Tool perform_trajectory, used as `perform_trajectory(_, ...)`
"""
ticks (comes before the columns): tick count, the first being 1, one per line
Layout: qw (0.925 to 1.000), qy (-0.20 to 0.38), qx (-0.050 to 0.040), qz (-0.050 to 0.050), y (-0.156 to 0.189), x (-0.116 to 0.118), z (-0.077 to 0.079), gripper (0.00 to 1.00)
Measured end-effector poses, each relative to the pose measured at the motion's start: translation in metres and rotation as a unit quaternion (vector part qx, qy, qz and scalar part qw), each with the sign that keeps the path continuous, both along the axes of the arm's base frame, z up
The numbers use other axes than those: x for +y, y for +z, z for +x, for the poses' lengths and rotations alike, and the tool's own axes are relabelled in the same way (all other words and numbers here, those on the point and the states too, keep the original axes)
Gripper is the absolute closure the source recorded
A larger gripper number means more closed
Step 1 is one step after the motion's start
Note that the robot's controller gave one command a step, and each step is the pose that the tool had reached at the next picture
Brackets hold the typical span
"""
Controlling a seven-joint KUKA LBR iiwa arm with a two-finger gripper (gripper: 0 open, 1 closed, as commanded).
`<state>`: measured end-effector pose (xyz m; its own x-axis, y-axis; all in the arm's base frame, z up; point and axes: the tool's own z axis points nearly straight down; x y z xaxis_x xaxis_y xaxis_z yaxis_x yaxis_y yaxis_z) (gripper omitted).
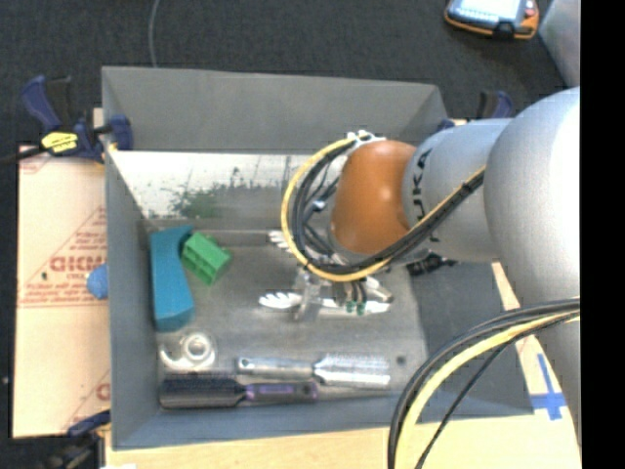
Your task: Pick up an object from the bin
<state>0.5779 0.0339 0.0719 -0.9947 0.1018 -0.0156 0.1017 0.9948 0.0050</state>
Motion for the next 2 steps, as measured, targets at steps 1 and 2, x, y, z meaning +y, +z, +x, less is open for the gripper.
perform_trajectory(1,1.0000,0.000,0.0007,0.000,0.014,0.000,-0.001,1.00)
perform_trajectory(2,1.0000,0.001,0.0041,0.000,0.049,0.000,-0.003,1.00)
